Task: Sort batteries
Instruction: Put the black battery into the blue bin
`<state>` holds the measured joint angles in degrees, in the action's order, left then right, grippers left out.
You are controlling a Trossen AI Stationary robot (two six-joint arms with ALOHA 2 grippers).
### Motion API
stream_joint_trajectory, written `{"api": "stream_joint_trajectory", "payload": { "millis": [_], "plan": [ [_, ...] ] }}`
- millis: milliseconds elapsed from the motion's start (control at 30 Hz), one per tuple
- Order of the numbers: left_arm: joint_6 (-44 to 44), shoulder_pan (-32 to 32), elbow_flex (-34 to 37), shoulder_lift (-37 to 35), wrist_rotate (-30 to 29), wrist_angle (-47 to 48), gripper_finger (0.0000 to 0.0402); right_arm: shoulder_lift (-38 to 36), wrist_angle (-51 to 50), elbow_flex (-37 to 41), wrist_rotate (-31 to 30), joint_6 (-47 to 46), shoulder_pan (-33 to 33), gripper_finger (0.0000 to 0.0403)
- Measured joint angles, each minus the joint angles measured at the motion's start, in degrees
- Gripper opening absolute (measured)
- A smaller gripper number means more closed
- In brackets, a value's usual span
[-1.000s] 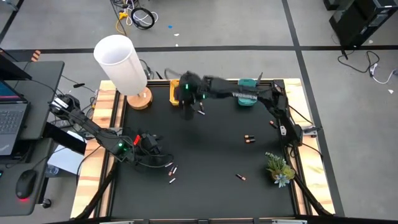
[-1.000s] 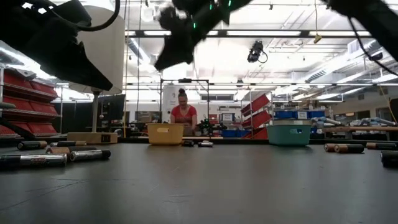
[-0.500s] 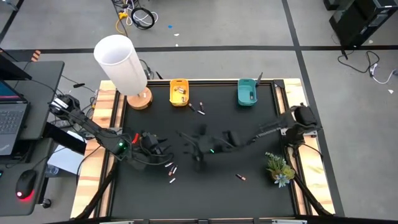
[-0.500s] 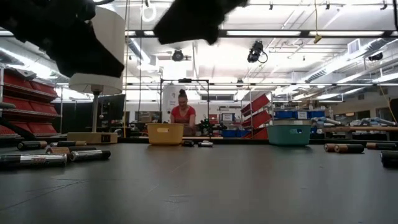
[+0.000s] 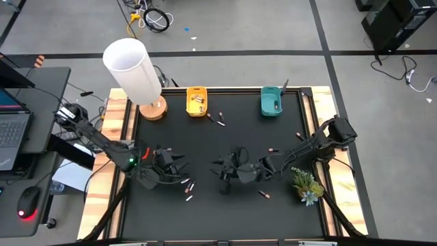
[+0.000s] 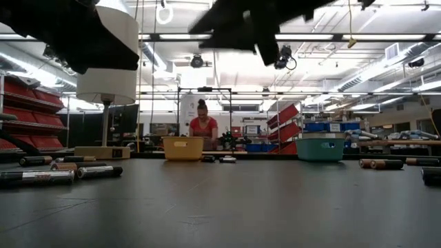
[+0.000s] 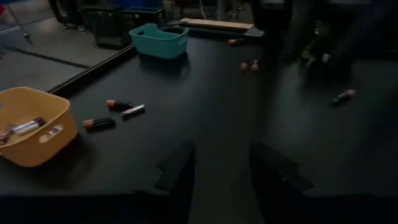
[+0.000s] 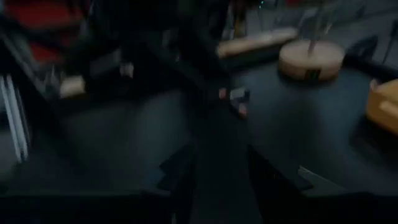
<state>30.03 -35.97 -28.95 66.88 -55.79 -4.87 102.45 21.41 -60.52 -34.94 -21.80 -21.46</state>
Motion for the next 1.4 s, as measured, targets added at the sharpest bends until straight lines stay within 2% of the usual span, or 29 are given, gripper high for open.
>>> {"api": "stream_joint_trajectory", "payload": {
  "millis": [133, 400, 467, 600, 800, 1167, 1300, 1400],
  "plan": [
    [0.4, -2.6, 0.0, 0.7, 1.6, -2.0, 0.0152, 0.5, 6.6, -0.1, -1.1, 2.0, -2.4, 0.0149],
    [2.3, -8.7, 0.0, 3.0, 1.5, -9.3, 0.0152, 0.5, 5.5, -0.1, -6.9, -1.6, -7.1, 0.0149],
    [0.3, -8.9, 0.0, 4.2, 1.3, -11.5, 0.0152, 0.5, 4.8, -0.1, -7.8, -2.1, -7.8, 0.0149],
    [-0.4, -8.9, 0.1, 5.6, 1.6, -10.1, 0.0152, 0.5, 2.3, -0.1, -7.6, -1.8, -8.0, 0.0149],
    [-7.2, -7.6, 0.0, 6.0, -0.4, -12.3, 0.0152, 1.4, -0.1, -0.1, -4.8, -3.5, -5.4, 0.0149],
    [-18.5, -2.8, 0.0, 6.3, -1.3, -11.8, 0.0151, 11.0, 9.9, -0.1, 1.5, 4.3, -1.9, 0.0149],
    [-22.1, -0.8, 0.0, 6.4, -1.1, -11.3, 0.0151, 11.9, 10.2, -0.1, 2.1, 7.9, -2.0, 0.0149],
    [-22.4, 0.4, 0.0, 6.4, -1.0, -11.2, 0.0151, 11.9, 10.5, -0.1, 5.7, 10.3, -2.0, 0.0149]
  ]
}}
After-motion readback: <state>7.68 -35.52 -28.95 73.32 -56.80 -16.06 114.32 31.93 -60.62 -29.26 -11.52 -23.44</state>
